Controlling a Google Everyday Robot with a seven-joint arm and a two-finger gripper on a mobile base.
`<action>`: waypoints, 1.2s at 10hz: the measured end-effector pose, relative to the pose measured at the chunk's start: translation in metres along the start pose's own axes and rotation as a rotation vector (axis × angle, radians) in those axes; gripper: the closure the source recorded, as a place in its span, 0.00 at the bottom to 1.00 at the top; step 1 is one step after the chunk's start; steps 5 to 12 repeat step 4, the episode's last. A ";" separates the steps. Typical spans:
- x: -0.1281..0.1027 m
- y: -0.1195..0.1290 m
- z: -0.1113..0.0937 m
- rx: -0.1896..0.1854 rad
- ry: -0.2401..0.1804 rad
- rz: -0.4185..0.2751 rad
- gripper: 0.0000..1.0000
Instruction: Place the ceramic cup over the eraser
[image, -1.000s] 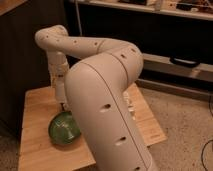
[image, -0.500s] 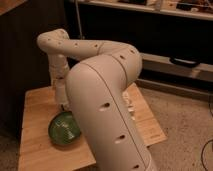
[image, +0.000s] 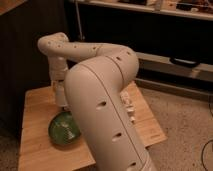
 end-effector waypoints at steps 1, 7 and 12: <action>0.002 -0.001 0.001 -0.001 0.004 0.002 0.20; 0.007 -0.008 -0.017 -0.037 -0.018 -0.005 0.20; 0.007 -0.008 -0.017 -0.037 -0.018 -0.005 0.20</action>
